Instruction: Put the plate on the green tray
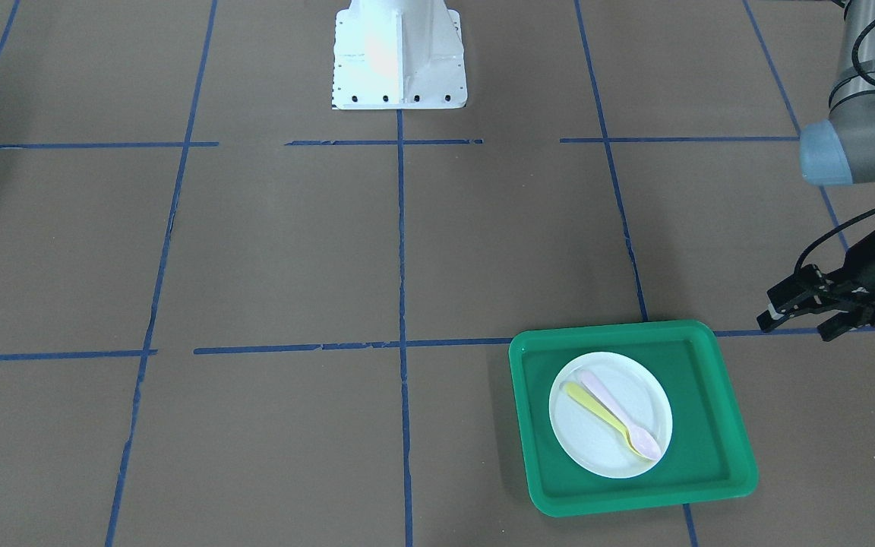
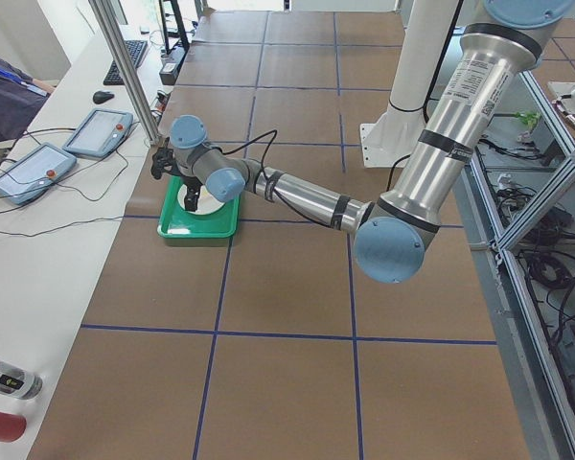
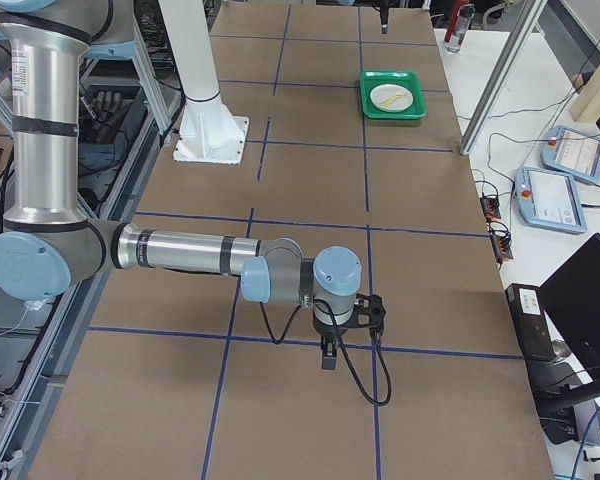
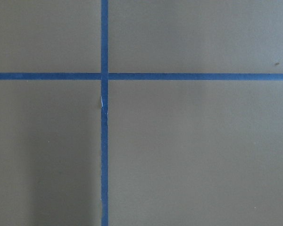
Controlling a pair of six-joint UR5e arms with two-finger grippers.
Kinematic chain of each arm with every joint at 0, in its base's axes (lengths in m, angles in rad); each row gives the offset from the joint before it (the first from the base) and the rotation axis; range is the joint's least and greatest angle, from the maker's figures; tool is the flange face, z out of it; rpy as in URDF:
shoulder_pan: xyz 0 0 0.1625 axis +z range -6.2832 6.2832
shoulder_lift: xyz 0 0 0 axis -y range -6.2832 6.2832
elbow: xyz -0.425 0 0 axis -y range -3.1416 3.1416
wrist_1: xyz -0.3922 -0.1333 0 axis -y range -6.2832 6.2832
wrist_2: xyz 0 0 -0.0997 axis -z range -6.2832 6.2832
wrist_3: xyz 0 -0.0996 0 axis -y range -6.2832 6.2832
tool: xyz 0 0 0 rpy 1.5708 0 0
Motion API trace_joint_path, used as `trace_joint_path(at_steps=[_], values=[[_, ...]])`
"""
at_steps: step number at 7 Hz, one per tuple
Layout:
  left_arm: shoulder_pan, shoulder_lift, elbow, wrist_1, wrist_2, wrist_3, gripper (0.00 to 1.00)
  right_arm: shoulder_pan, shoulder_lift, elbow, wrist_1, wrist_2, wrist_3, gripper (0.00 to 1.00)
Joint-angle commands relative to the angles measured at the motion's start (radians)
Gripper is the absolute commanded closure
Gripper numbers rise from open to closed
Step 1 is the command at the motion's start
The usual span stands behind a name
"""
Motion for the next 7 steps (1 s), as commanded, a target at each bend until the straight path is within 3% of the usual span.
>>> trace_joint_path(at_steps=[1, 4, 7], values=[[-0.055, 0.121, -0.143, 0.131, 0.036, 0.269, 0.00, 0.000, 0.000, 0.000, 0.000, 0.000, 0.000, 0.00], [-0.205, 0.247, -0.141, 0.297, 0.039, 0.575, 0.00, 0.000, 0.001, 0.000, 0.000, 0.000, 0.000, 0.00], [-0.301, 0.448, -0.141, 0.301, 0.034, 0.730, 0.00, 0.000, 0.000, 0.000, 0.000, 0.000, 0.000, 0.00]])
